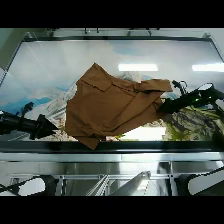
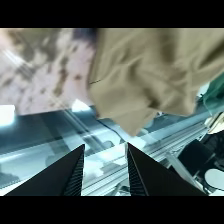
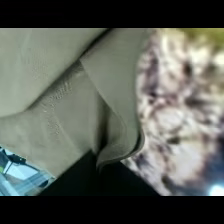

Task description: Fold the shirts.

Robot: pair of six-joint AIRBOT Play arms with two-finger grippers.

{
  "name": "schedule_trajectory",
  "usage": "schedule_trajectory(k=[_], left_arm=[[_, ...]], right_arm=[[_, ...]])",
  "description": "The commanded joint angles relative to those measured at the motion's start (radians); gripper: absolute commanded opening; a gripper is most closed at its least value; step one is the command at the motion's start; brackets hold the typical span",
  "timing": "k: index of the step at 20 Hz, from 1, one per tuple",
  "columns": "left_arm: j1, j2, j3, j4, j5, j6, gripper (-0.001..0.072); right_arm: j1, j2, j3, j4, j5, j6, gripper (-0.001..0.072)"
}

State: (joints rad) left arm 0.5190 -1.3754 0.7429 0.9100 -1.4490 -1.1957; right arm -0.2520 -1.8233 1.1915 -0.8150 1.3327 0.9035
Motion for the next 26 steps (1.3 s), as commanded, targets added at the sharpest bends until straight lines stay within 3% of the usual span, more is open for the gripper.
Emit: schedule_trajectory(k=[1, 10, 13, 14, 15, 19, 23, 26], left_arm=[[-0.025, 0.006, -0.091, 0.012, 0.098, 0.003, 0.0292], [-0.274, -0.036, -0.026, -0.023, 0.474, 0.001, 0.0293], [-0.351, -0.171, 0.068, -0.062, 0.393, 0.002, 0.0294], [-0.372, -0.218, 0.103, -0.061, 0.329, 0.014, 0.0226], [-0.383, -0.253, 0.135, -0.055, 0.268, 0.027, 0.0004], [-0.345, -0.225, 0.184, -0.038, 0.193, 0.000, 0.0002], [-0.197, 0.051, 0.184, -0.148, 0.110, 0.003, 0.0004], [-0.053, 0.380, 0.193, -0.474, 0.043, 0.097, 0.0012]], right_arm=[[0.021, -0.006, 0.000, -0.012, 0.004, -0.012, 0.0020], [0.016, 0.039, 0.000, -0.008, 0.071, -0.014, 0.0020], [0.012, 0.064, 0.000, -0.012, 0.117, -0.014, 0.0020], [0.006, 0.078, 0.000, -0.013, 0.136, -0.013, 0.0020], [-0.008, 0.097, 0.000, -0.013, 0.150, -0.012, 0.0020], [-0.113, 0.207, 0.000, -0.020, 0.182, 0.041, 0.0020], [-0.260, 0.369, 0.000, 0.002, 0.247, 0.132, 0.0019], [-0.357, 0.588, 0.000, 0.402, 0.249, 0.085, 0.0020]])
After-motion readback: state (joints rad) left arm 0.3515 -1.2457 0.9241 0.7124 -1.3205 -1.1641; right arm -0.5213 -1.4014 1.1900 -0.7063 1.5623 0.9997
